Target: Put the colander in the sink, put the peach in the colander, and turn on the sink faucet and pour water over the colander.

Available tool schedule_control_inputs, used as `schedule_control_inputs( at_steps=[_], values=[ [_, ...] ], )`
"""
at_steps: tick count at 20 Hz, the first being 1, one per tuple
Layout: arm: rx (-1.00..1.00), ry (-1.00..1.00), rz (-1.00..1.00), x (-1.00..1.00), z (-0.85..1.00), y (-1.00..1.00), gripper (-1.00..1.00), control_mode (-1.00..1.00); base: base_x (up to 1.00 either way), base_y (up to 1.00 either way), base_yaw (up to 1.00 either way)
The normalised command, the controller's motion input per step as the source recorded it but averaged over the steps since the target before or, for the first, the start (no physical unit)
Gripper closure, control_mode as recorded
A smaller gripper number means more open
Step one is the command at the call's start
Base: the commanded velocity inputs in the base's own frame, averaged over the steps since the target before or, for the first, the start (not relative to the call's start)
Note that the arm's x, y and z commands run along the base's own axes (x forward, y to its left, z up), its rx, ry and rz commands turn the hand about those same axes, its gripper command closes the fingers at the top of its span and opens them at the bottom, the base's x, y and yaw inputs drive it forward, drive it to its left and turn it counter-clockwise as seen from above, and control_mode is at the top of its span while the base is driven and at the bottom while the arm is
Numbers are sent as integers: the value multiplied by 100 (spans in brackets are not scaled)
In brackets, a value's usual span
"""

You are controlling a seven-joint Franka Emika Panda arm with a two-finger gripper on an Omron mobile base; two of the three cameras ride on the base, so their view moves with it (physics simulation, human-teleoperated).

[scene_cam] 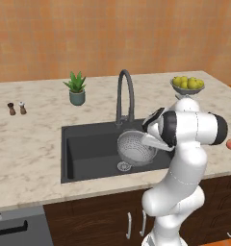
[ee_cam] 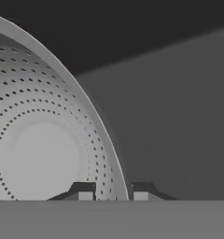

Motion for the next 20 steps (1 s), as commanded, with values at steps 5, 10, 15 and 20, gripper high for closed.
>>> schedule_control_inputs(
  at_steps=[5, 10, 15, 20],
  values=[
    [0, 0, 0, 22, -23, 4, 100, -100, 0, 0, 0],
    [-1, 0, 0, 22, -33, 13, 100, -100, 0, 0, 0],
    [0, 0, 0, 23, -24, 14, 100, -100, 0, 0, 0],
    [0, 0, 0, 18, -31, 3, 100, -100, 0, 0, 0]
  ],
)
